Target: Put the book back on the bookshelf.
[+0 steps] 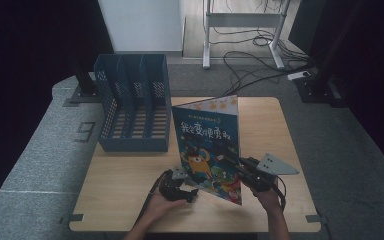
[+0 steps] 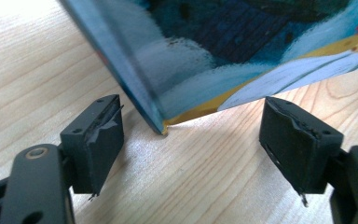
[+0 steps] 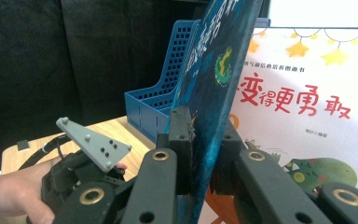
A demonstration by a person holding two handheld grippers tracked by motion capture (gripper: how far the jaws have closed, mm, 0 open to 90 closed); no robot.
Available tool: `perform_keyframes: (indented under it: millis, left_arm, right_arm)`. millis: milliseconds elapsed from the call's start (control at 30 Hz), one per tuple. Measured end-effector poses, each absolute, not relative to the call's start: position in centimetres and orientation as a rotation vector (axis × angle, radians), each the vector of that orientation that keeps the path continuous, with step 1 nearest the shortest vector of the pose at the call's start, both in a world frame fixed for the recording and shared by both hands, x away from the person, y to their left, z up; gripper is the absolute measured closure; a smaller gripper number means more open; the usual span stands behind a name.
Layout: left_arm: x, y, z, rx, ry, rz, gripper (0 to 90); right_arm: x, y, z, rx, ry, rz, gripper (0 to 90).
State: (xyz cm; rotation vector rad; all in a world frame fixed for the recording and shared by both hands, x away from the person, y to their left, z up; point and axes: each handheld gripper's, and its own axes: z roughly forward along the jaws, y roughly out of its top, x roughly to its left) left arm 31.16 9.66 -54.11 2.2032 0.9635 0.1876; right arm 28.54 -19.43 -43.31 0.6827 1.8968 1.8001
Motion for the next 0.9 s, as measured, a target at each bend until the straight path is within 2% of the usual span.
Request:
perform_keyframes:
  millis: [333,900]
  left_arm:
    - [31.3,9.9,-53.8,2.146,0.955,0.216,21.8]
    - [34.0,10.9,-48.3,1.976,0.877,0.217,22.7]
  right_arm:
    - [28.6,-20.0,-43.5,0.670,1.928,1.806,80.8]
    - [28.8,-20.9,-43.8,0.670,1.973,1.799,79.4]
